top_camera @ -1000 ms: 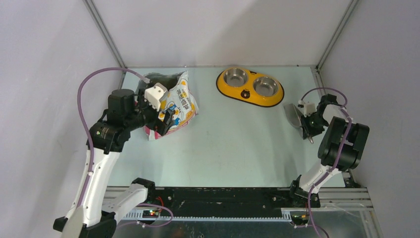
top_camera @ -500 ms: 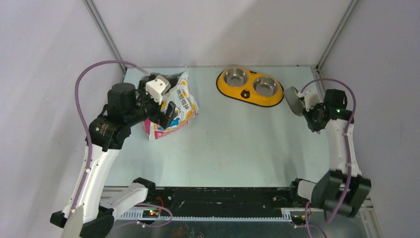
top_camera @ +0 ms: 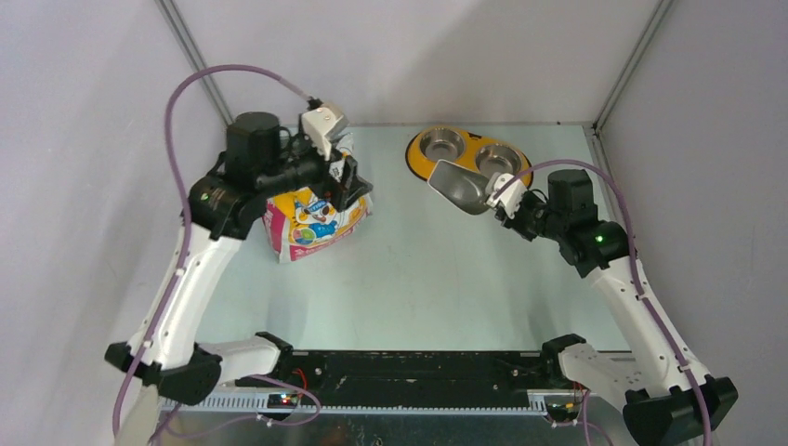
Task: Serve the pet food
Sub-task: Pick up the spatula from the center of the board.
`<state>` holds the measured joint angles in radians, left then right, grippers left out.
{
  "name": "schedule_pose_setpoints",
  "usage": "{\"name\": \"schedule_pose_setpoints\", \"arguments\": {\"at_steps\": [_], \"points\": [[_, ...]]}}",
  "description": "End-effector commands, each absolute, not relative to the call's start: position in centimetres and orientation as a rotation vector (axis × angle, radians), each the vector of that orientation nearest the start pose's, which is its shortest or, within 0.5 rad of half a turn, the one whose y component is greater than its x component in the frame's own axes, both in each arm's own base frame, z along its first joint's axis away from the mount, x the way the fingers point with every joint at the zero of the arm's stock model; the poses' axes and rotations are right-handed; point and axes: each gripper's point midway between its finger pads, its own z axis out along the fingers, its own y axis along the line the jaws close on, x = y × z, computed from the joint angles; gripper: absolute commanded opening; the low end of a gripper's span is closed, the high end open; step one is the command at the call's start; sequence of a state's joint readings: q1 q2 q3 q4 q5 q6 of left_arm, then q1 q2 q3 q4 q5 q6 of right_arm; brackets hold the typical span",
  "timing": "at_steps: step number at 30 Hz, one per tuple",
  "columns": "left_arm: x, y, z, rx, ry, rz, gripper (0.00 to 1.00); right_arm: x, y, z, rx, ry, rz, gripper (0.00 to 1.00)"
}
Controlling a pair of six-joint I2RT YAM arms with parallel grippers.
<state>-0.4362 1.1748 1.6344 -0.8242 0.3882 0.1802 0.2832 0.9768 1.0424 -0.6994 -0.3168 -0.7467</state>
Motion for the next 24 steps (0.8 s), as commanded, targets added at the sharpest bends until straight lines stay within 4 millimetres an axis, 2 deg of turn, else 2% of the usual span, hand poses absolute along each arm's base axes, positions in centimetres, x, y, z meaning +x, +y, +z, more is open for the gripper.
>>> {"name": "schedule_pose_setpoints", "arguments": {"at_steps": [1, 4, 5, 6, 7, 8, 9, 11, 14, 21, 24], "points": [[25.7, -22.8, 38.9, 0.887, 1.776, -0.729, 1.0, 29.1, 14.5, 27.3, -1.161, 1.604, 0.196, 0.0], [26.1, -24.6, 38.0, 0.913, 1.799, -0.783, 1.0, 28.6, 15.5, 27.3, -1.18, 1.535, 0.163, 0.0], [25.9, -25.2, 38.0, 0.93, 1.796, -0.803, 1.0, 28.4, 15.5, 26.1, -1.198, 1.539, 0.152, 0.0], [26.1, -25.8, 37.9, 0.936, 1.8, -0.825, 1.0, 28.3, 15.6, 26.5, -1.19, 1.506, 0.129, 0.0], [26.0, -26.3, 37.9, 0.945, 1.801, -0.842, 1.0, 28.2, 15.5, 25.3, -1.202, 1.516, 0.121, 0.0], [26.3, -26.9, 37.9, 0.947, 1.81, -0.863, 1.0, 28.2, 15.5, 25.5, -1.197, 1.492, 0.111, 0.0], [26.2, -27.3, 37.9, 0.952, 1.813, -0.878, 1.0, 28.1, 15.4, 24.6, -1.204, 1.5, 0.107, 0.0], [26.5, -28.5, 37.4, 0.966, 1.835, -0.917, 1.0, 28.1, 15.3, 24.3, -1.2, 1.491, 0.092, 0.0], [26.6, -29.6, 36.9, 0.988, 1.852, -0.932, 1.0, 28.0, 15.4, 24.4, -1.189, 1.48, 0.099, 0.0], [26.2, -31.6, 33.6, 1.053, 1.911, -0.932, 1.0, 27.4, 16.1, 24.6, -1.195, 1.464, 0.137, 0.0], [25.9, -32.2, 33.0, 1.074, 1.918, -0.932, 0.95, 27.2, 16.3, 24.5, -1.199, 1.461, 0.153, 0.0]]}}
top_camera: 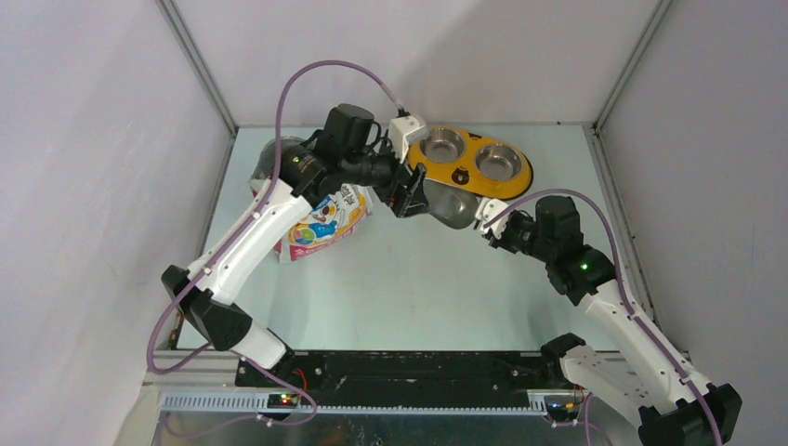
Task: Serve the pet food
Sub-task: Pick up the spatula from the center of the board.
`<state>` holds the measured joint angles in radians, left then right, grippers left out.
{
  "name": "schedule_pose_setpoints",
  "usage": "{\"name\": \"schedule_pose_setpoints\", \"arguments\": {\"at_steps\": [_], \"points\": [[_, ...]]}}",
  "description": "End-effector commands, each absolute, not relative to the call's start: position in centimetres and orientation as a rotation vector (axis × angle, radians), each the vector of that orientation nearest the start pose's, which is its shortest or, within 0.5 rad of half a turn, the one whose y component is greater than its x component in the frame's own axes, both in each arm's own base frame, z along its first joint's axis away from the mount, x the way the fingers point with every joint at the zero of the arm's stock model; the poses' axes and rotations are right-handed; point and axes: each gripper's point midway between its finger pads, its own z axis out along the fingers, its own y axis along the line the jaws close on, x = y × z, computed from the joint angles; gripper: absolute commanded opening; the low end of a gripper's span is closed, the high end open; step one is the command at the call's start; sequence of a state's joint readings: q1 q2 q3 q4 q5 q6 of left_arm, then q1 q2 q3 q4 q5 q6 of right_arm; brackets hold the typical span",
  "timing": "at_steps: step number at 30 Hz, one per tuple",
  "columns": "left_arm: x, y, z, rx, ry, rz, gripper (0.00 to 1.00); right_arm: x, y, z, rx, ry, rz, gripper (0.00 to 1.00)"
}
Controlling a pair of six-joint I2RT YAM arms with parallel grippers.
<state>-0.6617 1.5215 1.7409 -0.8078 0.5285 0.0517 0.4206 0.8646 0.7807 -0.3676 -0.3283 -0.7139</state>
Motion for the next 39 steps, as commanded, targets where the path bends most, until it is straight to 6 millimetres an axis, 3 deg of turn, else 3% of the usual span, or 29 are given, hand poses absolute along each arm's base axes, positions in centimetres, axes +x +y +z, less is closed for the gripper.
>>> {"name": "schedule_pose_setpoints", "arguments": {"at_steps": [1, 11, 18, 21, 22, 26, 27, 30, 33, 39], "points": [[26.0, -32.4, 32.8, 1.078, 1.923, -0.933, 0.94, 27.1, 16.4, 24.5, -1.201, 1.459, 0.159, 0.0], [25.7, -33.6, 32.5, 1.107, 1.921, -0.962, 0.55, 26.7, 16.8, 24.4, -1.21, 1.444, 0.185, 0.0], [26.2, -33.8, 32.0, 1.099, 1.942, -0.937, 0.33, 26.6, 16.8, 24.0, -1.232, 1.438, 0.182, 0.0], [26.8, -33.7, 31.8, 1.077, 1.962, -0.907, 0.15, 26.7, 16.8, 23.7, -1.24, 1.438, 0.174, 0.0], [27.0, -33.6, 31.7, 1.069, 1.968, -0.893, 0.05, 26.7, 16.8, 23.8, -1.24, 1.436, 0.174, 0.0], [27.5, -33.5, 31.0, 1.053, 1.99, -0.864, 0.0, 26.8, 16.8, 24.3, -1.217, 1.43, 0.17, 0.0], [27.5, -33.5, 31.0, 1.052, 1.99, -0.866, 0.0, 26.8, 16.8, 24.3, -1.212, 1.431, 0.173, 0.02], [27.3, -33.6, 31.0, 1.059, 1.985, -0.887, 0.0, 27.0, 16.8, 24.6, -1.184, 1.431, 0.182, 0.28], [26.4, -33.7, 31.7, 1.084, 1.955, -0.962, 0.0, 27.0, 16.6, 24.9, -1.161, 1.425, 0.188, 0.45], [25.8, -33.0, 33.5, 1.082, 1.893, -1.097, 0.0, 25.7, 16.7, 26.5, -1.133, 1.377, 0.232, 0.73]]}}
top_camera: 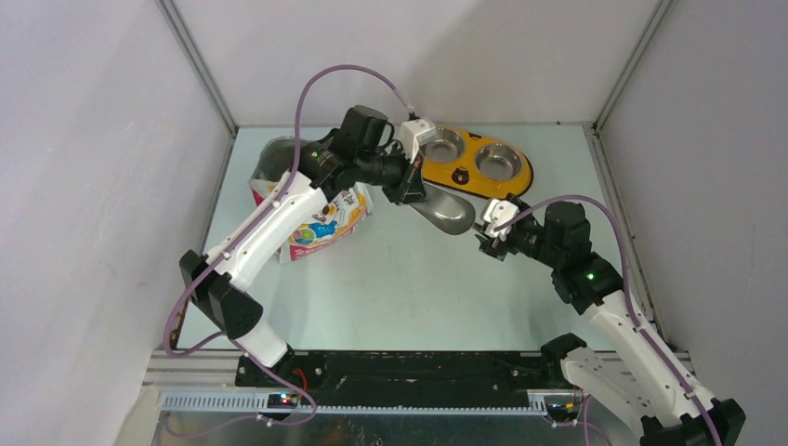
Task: Serve the pet food
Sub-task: Pick up the spatula from the center of the board.
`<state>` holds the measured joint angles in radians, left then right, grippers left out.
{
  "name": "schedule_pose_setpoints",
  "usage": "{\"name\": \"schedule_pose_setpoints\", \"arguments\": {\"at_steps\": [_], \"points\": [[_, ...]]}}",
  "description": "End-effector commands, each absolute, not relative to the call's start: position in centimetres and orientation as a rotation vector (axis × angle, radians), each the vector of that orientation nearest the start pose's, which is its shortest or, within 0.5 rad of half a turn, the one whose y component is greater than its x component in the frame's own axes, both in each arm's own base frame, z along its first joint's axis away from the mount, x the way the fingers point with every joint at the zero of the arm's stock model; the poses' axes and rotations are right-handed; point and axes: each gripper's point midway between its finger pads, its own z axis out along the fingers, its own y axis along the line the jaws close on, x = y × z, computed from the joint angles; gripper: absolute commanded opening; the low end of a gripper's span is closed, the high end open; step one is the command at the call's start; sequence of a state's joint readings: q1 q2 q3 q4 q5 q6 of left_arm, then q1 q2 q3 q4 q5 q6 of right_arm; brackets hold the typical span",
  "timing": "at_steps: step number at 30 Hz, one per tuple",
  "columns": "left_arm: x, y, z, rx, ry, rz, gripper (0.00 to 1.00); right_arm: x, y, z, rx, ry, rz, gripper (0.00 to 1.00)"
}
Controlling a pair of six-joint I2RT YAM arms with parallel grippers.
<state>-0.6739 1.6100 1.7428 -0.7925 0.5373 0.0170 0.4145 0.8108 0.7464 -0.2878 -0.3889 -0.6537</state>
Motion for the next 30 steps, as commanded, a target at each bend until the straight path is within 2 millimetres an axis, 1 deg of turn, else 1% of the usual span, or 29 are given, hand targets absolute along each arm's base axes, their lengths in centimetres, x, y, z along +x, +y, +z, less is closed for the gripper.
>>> {"name": "schedule_pose_setpoints", "arguments": {"at_steps": [1, 2, 3, 4, 5, 6, 7, 8, 11, 12, 13, 14, 15, 16, 17, 18, 19, 20, 21, 22, 23, 24, 25, 26, 28, 29, 30], "points": [[26.0, -32.6, 33.7, 1.05, 1.9, -1.112, 0.0, 25.4, 16.7, 26.7, -1.133, 1.368, 0.234, 0.77], [25.9, -32.5, 33.9, 1.045, 1.894, -1.131, 0.0, 25.1, 16.6, 27.2, -1.124, 1.355, 0.232, 0.92], [26.0, -32.1, 34.0, 1.024, 1.89, -1.14, 0.0, 25.0, 16.5, 27.6, -1.111, 1.35, 0.233, 0.96], [25.9, -31.9, 33.5, 1.014, 1.901, -1.142, 0.0, 24.7, 16.4, 28.0, -1.105, 1.344, 0.236, 0.99], [26.0, -31.6, 34.0, 1.0, 1.881, -1.141, 0.0, 24.4, 16.4, 28.6, -1.105, 1.328, 0.248, 0.99], [25.9, -31.5, 33.7, 0.996, 1.89, -1.142, 0.0, 24.2, 16.5, 28.7, -1.109, 1.332, 0.261, 0.99], [25.7, -31.3, 34.1, 0.994, 1.877, -1.151, 0.0, 23.8, 16.9, 29.2, -1.113, 1.321, 0.296, 1.0], [25.5, -31.2, 33.9, 0.992, 1.879, -1.159, 0.0, 23.6, 17.1, 29.6, -1.106, 1.324, 0.321, 1.0], [25.2, -30.7, 34.9, 0.972, 1.853, -1.188, 0.0, 23.0, 17.9, 30.2, -1.092, 1.313, 0.404, 1.0], [25.2, -30.6, 35.0, 0.961, 1.854, -1.192, 0.0, 22.9, 18.1, 30.8, -1.082, 1.303, 0.416, 1.0], [25.3, -30.3, 35.5, 0.947, 1.841, -1.203, 0.0, 22.8, 18.4, 31.0, -1.096, 1.295, 0.433, 1.0], [25.6, -29.8, 35.6, 0.928, 1.843, -1.207, 0.0, 22.5, 18.4, 31.8, -1.129, 1.282, 0.424, 1.0], [25.6, -29.7, 35.9, 0.915, 1.84, -1.229, 0.0, 22.3, 18.8, 31.8, -1.178, 1.272, 0.442, 1.0], [26.1, -29.2, 36.0, 0.891, 1.845, -1.231, 0.0, 21.6, 18.7, 32.4, -1.254, 1.246, 0.418, 1.0], [26.2, -29.1, 36.2, 0.872, 1.846, -1.255, 0.0, 21.3, 18.9, 31.9, -1.29, 1.266, 0.434, 1.0], [26.9, -28.7, 36.3, 0.843, 1.848, -1.256, 0.0, 21.4, 18.9, 33.2, -1.268, 1.254, 0.43, 1.0], [27.0, -28.6, 36.3, 0.816, 1.863, -1.282, 0.0, 21.9, 18.9, 34.0, -1.244, 1.24, 0.416, 1.0], [27.8, -28.3, 36.2, 0.789, 1.861, -1.285, 0.0, 22.2, 18.7, 34.4, -1.204, 1.258, 0.418, 1.0], [27.8, -28.2, 36.2, 0.758, 1.875, -1.315, 0.0, 22.5, 18.7, 35.0, -1.178, 1.252, 0.417, 0.99], [28.3, -28.0, 35.9, 0.737, 1.872, -1.321, 0.0, 22.8, 18.5, 35.1, -1.145, 1.275, 0.423, 0.99], [28.4, -28.0, 35.8, 0.715, 1.883, -1.335, 0.0, 23.3, 18.4, 35.9, -1.1, 1.272, 0.417, 1.0], [28.5, -28.0, 35.7, 0.703, 1.883, -1.337, 0.0, 24.1, 18.0, 36.0, -0.996, 1.34, 0.447, 1.0], [28.5, -27.9, 35.7, 0.699, 1.884, -1.337, 0.0, 24.6, 18.0, 36.8, -0.944, 1.339, 0.457, 0.99], [28.5, -27.9, 35.7, 0.695, 1.882, -1.341, 0.0, 24.9, 17.8, 37.0, -0.877, 1.38, 0.492, 0.99], [28.4, -27.9, 36.0, 0.688, 1.872, -1.347, 0.0, 25.2, 17.7, 37.3, -0.808, 1.41, 0.541, 1.0], [28.4, -27.9, 36.1, 0.685, 1.869, -1.349, 0.0, 25.1, 17.8, 37.3, -0.807, 1.413, 0.552, 1.0], [28.4, -27.9, 36.2, 0.678, 1.866, -1.355, 0.0, 24.7, 18.0, 37.2, -0.843, 1.398, 0.569, 1.0]]}}
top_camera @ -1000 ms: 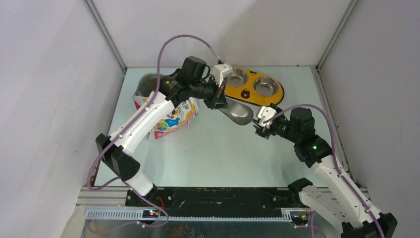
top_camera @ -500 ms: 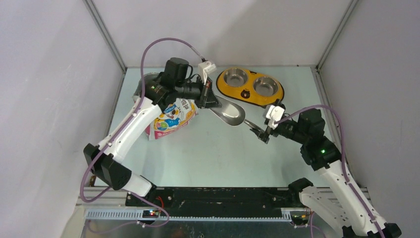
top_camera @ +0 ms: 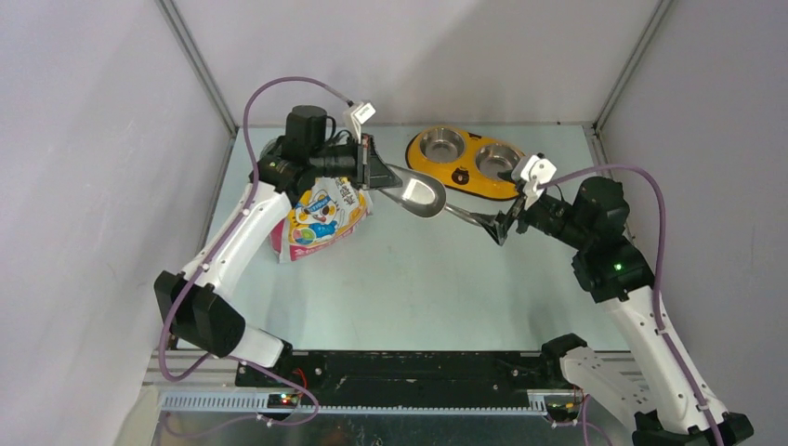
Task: Serve the pet food
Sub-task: Pick up the spatula from the center of the board.
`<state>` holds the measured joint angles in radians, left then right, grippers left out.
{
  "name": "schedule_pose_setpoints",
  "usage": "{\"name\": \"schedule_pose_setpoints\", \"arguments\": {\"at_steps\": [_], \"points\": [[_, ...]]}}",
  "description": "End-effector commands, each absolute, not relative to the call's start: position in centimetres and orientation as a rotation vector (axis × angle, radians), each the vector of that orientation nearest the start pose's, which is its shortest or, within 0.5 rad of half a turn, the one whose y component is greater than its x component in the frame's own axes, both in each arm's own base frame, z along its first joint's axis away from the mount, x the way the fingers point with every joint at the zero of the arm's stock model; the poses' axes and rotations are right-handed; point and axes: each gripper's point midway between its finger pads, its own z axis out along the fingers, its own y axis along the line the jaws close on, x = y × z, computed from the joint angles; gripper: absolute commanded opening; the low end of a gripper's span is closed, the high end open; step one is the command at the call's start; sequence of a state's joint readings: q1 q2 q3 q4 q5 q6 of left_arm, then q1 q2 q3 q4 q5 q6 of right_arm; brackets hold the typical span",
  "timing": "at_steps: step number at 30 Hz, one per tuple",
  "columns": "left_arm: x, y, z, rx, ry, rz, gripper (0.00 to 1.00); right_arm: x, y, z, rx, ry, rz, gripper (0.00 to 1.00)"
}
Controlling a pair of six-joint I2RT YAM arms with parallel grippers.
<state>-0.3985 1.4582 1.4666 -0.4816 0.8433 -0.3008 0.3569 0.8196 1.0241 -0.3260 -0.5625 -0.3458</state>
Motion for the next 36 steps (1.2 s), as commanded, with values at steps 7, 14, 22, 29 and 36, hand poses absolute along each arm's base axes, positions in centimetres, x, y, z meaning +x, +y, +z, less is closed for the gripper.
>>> {"name": "schedule_pose_setpoints", "arguments": {"at_steps": [7, 14, 22, 29, 36], "points": [[27.7, -28.0, 36.0, 0.646, 1.848, -1.402, 0.0, 22.5, 20.0, 35.0, -1.008, 1.373, 0.719, 1.0], [27.7, -28.4, 34.5, 0.584, 1.89, -1.481, 0.0, 23.2, 19.9, 32.8, -1.034, 1.424, 0.704, 0.91], [28.3, -29.2, 33.0, 0.536, 1.936, -1.584, 0.0, 22.0, 20.2, 28.9, -1.181, 1.315, 0.627, 0.87], [28.1, -29.8, 31.8, 0.55, 1.965, -1.612, 0.0, 23.1, 20.4, 28.1, -1.169, 1.343, 0.606, 0.8], [27.4, -31.1, 30.4, 0.602, 2.006, -1.609, 0.0, 22.4, 21.2, 28.9, -1.164, 1.315, 0.65, 0.76]]}}
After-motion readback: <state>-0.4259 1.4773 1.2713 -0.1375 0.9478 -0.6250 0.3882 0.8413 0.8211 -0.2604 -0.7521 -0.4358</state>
